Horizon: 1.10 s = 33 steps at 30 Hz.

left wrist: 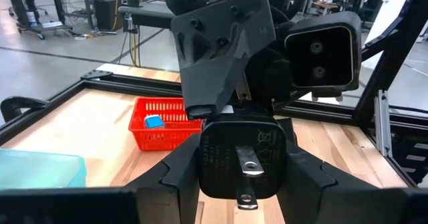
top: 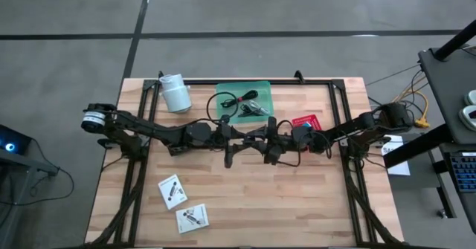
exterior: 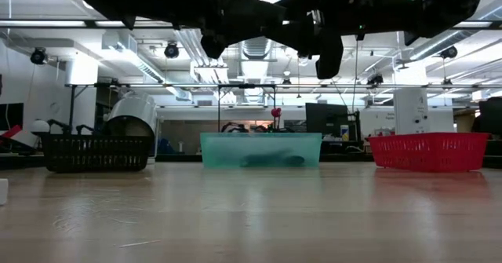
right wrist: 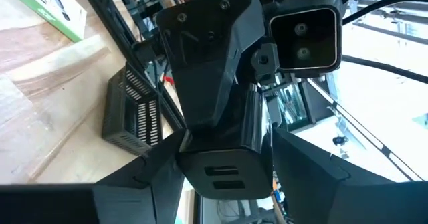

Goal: Pick and place items into bin
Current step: Put the black charger adapter into the orange bin

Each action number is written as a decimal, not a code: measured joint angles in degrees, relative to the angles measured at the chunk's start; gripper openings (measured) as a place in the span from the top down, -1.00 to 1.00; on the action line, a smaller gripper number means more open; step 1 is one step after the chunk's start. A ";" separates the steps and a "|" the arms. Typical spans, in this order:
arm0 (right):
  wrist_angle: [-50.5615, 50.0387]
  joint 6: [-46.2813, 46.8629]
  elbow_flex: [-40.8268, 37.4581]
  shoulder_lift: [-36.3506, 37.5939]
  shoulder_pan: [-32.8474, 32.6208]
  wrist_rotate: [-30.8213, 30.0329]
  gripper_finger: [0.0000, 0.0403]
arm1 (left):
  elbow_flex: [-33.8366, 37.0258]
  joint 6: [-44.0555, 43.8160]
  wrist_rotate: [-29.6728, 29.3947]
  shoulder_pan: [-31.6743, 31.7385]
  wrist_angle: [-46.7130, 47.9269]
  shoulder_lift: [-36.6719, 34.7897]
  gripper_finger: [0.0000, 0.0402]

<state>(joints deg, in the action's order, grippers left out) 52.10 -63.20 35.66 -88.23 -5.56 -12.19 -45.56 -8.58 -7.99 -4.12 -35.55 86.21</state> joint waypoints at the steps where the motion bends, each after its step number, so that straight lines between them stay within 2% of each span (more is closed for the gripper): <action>1: 0.00 -0.02 0.00 0.00 0.00 -0.02 0.03 | 0.00 0.00 -0.01 0.00 0.00 0.00 0.34; 9: 0.11 -0.04 0.00 0.00 -0.04 -0.04 0.15 | -0.02 -0.22 -0.04 0.02 -0.07 -0.02 0.34; 18: 0.04 0.24 -0.04 0.02 -0.04 0.22 0.08 | -0.02 0.03 -0.14 0.04 0.09 -0.02 0.34; 33: 0.35 -0.02 -0.09 0.09 -0.04 0.20 0.09 | -0.02 0.04 -0.13 1.14 0.09 -0.06 0.34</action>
<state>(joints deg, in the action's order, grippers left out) 52.45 -63.22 35.57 -88.14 -5.61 -11.99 -45.58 -8.54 -8.12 -2.98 -35.46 86.15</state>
